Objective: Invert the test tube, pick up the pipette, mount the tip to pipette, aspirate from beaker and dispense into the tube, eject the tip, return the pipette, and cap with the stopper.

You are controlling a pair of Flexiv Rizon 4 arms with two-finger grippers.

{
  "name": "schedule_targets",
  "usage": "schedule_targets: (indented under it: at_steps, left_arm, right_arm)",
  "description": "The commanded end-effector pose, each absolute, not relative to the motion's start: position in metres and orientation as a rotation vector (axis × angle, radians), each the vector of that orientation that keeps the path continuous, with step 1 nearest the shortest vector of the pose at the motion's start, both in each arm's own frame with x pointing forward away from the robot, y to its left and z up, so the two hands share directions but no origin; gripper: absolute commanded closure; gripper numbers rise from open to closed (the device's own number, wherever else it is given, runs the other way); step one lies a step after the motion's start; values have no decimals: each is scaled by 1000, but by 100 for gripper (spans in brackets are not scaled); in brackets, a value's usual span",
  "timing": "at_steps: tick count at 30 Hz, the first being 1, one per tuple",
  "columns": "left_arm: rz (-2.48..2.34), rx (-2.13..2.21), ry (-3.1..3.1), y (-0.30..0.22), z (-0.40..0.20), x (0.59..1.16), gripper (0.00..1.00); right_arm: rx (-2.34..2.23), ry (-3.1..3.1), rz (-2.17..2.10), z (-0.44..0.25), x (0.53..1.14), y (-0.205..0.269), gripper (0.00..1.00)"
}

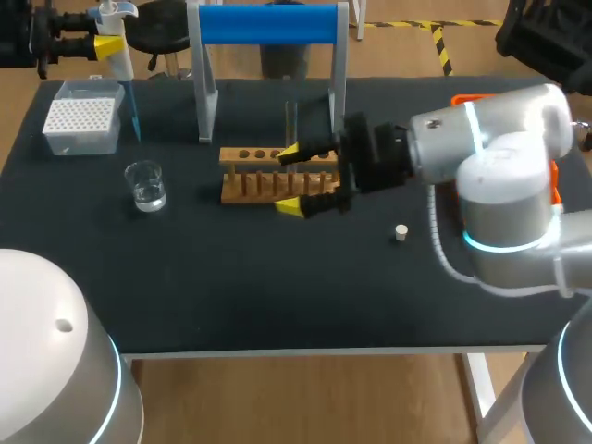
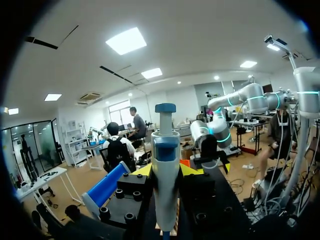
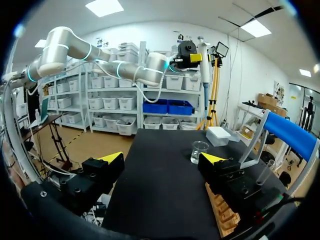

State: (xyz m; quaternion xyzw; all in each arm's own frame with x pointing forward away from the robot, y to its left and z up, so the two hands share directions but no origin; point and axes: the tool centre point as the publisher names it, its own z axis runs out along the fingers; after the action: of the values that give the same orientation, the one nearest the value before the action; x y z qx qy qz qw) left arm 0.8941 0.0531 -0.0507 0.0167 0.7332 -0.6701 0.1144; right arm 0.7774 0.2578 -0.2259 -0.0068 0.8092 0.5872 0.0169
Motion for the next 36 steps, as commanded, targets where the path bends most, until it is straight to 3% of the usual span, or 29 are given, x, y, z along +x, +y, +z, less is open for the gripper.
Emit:
schedule_targets:
  at_steps: [1,13,36]
  left_arm:
    - [-1962,49,2146,53,-51,893,100]
    - [-1962,49,2146,53,-51,893,100]
    - [-1962,49,2146,53,-51,893,100]
  right_arm:
    - [50,2511,1772,-240,777,306,0]
    - [190,2523,1684,-265,790,348,0]
    - [298,2420,1595,-289,829,361,0]
